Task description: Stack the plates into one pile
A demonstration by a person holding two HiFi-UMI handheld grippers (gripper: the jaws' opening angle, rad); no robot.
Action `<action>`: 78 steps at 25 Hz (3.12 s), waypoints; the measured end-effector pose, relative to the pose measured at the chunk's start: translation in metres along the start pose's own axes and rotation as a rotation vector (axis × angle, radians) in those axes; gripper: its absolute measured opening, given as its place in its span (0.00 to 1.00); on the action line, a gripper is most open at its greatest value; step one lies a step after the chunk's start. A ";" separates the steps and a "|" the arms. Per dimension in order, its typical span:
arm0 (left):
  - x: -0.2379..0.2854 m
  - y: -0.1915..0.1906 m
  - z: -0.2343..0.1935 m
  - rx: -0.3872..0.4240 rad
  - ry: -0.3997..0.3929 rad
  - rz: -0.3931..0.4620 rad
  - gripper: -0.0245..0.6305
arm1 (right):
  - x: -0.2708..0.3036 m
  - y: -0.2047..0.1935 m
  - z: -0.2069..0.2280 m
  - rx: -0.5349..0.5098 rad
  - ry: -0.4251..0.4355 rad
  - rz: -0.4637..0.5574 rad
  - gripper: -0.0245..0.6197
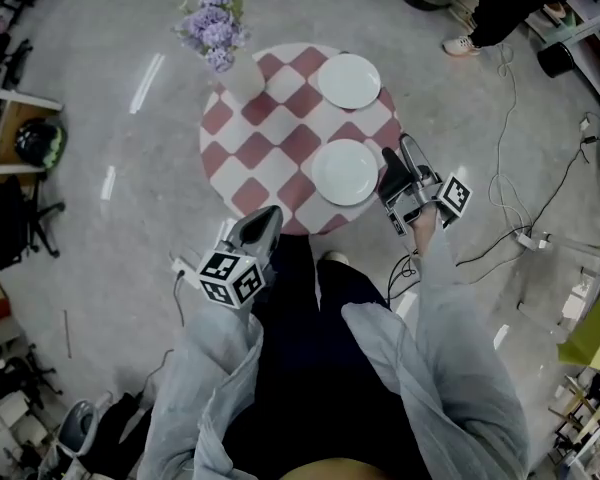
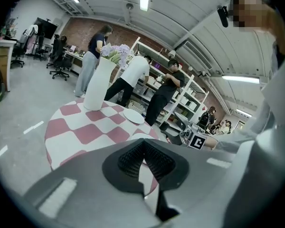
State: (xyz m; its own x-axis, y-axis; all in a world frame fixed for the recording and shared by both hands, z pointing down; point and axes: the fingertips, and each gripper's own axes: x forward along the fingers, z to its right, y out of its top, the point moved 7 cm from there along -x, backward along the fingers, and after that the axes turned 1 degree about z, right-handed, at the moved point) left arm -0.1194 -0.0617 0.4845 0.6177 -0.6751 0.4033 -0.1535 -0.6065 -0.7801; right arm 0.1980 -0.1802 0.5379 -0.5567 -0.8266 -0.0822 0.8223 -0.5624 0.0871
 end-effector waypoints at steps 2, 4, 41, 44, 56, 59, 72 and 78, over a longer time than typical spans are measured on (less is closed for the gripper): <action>0.010 0.011 -0.009 0.004 -0.009 -0.006 0.05 | 0.012 0.010 0.007 -0.007 -0.035 -0.005 0.73; 0.019 0.021 -0.017 0.005 -0.018 -0.010 0.05 | 0.023 0.018 0.012 -0.006 -0.064 -0.007 0.73; 0.049 0.068 -0.112 -0.069 -0.001 -0.050 0.05 | 0.120 0.053 0.072 -0.105 -0.634 0.023 0.08; 0.049 0.067 -0.109 -0.068 0.001 -0.045 0.05 | 0.120 0.054 0.073 -0.115 -0.631 0.021 0.08; 0.040 0.057 -0.090 -0.048 -0.015 -0.032 0.05 | 0.115 0.045 0.052 -0.082 -0.454 0.057 0.06; 0.035 0.052 -0.085 -0.046 -0.016 -0.031 0.05 | 0.109 0.039 0.041 -0.100 -0.435 0.038 0.06; 0.029 0.034 -0.047 -0.027 -0.017 -0.002 0.05 | 0.055 0.023 0.002 -0.087 -0.297 0.039 0.06; 0.024 0.022 -0.027 -0.030 -0.018 0.008 0.05 | 0.028 0.012 -0.014 -0.084 -0.242 0.028 0.06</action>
State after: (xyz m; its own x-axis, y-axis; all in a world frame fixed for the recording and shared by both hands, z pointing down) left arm -0.1286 -0.1022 0.4896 0.6304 -0.6721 0.3884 -0.1811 -0.6138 -0.7684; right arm 0.1943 -0.2098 0.5225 -0.5375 -0.8279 0.1604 0.8389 -0.5442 0.0025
